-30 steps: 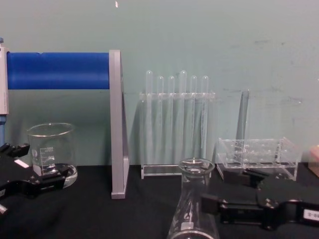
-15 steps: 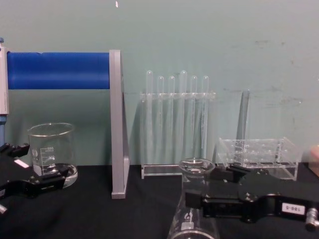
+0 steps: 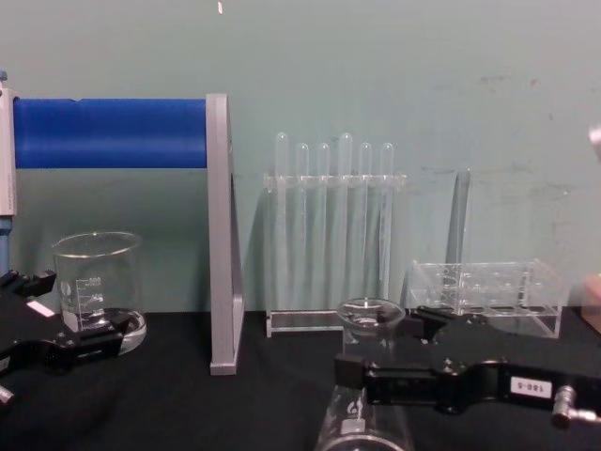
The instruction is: Grasp the erlenmeyer flask with one hand, shake it three times, then place it back.
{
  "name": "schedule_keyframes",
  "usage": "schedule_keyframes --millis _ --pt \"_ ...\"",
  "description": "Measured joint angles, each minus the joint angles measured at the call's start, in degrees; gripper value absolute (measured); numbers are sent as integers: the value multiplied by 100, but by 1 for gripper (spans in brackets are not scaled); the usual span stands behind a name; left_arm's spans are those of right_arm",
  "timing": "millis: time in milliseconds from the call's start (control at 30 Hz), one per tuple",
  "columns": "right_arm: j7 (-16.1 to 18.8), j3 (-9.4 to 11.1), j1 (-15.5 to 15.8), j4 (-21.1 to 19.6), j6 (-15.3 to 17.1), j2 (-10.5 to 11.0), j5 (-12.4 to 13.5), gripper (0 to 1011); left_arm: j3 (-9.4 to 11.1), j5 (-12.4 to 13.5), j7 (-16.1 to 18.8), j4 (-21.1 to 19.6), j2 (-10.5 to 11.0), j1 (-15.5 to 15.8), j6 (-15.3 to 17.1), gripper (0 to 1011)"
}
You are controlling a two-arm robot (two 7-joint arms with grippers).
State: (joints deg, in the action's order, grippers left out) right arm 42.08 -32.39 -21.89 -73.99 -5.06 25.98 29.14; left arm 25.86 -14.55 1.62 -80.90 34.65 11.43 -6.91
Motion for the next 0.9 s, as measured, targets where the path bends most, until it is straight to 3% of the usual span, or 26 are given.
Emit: schedule_keyframes --millis 900 --pt "63 -44 -55 64 -23 3 -12 1000 0 0 0 0 0 0 0 1001"
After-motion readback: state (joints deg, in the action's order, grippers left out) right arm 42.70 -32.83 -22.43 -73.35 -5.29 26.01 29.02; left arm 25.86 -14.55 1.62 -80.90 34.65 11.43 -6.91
